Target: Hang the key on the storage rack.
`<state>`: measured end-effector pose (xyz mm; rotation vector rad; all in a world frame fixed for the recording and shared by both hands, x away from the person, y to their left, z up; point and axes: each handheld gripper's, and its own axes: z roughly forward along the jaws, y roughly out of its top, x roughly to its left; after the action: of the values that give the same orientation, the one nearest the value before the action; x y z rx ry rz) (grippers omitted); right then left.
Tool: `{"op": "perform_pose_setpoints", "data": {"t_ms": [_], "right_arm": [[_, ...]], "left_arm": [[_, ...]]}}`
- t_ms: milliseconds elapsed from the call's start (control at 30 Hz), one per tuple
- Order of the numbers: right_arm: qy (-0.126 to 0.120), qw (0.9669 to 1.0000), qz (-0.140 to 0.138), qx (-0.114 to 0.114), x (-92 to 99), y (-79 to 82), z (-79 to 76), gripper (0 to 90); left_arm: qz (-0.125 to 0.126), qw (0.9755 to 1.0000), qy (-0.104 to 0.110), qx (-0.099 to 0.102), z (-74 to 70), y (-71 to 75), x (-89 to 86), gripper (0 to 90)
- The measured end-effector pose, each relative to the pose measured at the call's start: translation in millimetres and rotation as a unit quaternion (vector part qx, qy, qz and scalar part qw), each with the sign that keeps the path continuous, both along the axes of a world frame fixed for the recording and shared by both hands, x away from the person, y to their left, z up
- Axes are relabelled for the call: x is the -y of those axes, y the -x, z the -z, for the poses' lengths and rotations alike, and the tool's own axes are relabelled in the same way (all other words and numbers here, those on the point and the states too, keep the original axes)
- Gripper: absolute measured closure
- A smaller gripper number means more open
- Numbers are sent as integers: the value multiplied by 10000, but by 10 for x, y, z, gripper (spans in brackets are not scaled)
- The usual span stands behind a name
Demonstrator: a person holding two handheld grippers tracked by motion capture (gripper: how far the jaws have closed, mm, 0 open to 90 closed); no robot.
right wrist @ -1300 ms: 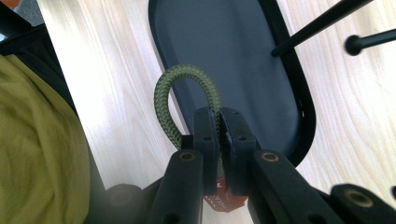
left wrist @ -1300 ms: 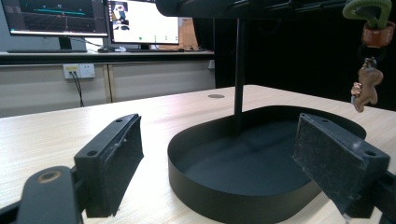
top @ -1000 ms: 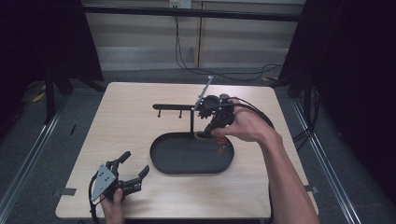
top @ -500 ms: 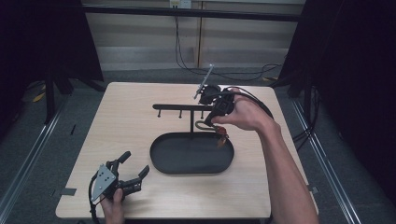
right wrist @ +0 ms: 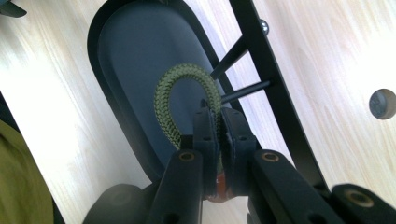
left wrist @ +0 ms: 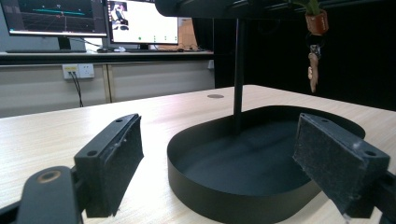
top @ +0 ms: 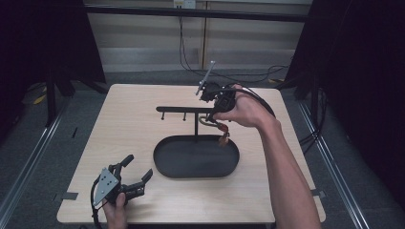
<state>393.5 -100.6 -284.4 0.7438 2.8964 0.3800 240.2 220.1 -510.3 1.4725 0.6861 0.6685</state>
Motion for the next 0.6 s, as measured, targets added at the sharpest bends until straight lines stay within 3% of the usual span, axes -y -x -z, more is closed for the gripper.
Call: {"op": "perform_pose_setpoints", "data": {"t_ms": [300, 600], "right_arm": [[101, 9999, -5, 61, -53, -61, 3, 850], [59, 9999, 47, 68, -44, -121, 12, 846]], "left_arm": [[-11, 10000, 97, -11, 1, 0, 14, 155], [6, 10000, 33, -5, 0, 1, 6, 155]]}}
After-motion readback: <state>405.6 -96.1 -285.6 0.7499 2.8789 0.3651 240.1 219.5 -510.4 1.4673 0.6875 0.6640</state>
